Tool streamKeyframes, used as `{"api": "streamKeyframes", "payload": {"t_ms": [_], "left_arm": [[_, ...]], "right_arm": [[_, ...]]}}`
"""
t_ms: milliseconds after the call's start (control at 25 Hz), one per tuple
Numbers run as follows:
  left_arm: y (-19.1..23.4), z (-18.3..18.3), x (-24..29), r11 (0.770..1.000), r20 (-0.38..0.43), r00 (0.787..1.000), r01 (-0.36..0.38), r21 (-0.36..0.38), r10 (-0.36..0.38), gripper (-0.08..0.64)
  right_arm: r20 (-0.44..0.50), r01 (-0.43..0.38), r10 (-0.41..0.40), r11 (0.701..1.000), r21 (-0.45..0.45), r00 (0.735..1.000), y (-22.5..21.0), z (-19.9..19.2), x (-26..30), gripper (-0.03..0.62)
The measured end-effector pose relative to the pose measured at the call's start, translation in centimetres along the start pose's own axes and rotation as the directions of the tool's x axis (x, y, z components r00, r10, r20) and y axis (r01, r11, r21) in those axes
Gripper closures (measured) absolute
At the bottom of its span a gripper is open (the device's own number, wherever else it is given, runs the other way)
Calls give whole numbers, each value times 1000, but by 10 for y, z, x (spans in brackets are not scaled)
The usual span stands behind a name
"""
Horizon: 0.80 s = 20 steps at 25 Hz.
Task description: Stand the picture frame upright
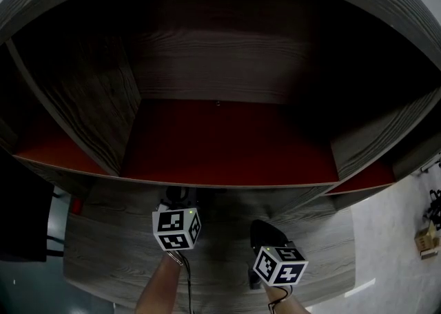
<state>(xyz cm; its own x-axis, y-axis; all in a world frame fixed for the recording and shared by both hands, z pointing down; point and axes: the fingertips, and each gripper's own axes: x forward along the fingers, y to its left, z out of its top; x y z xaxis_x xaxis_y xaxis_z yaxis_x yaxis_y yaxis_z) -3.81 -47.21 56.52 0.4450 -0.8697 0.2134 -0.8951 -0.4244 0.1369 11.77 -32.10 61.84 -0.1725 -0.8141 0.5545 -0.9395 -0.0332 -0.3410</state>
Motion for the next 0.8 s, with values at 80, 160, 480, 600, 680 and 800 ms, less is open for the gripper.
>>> {"api": "streamKeyframes", "payload": {"t_ms": [80,160,480,600,680,800], "left_arm": [[0,-1,1,1000,-4,1000,1,-5,-1,485],[0,-2,1,1000,-6,1000,3,-14,-4,485],[-1,-3,3,996,-1,999,51,-79,-51,485],[1,-2,2,992,1,998,68,-103,-69,468],[1,0,2,991,4,997,74,-108,-74,448],[1,1,0,992,-1,997,75,-105,-76,425]], "right_arm": [[-2,1,-1,1000,1,1000,-1,0,0,560],[-2,2,-2,1000,2,1000,-2,0,0,560],[-6,2,-2,1000,1,1000,-2,-2,1,560],[-9,-3,3,1000,0,1000,0,-2,1,560],[-12,-6,6,1000,0,1000,0,-4,0,560],[-12,-6,6,1000,-1,1000,1,-5,0,560]]}}
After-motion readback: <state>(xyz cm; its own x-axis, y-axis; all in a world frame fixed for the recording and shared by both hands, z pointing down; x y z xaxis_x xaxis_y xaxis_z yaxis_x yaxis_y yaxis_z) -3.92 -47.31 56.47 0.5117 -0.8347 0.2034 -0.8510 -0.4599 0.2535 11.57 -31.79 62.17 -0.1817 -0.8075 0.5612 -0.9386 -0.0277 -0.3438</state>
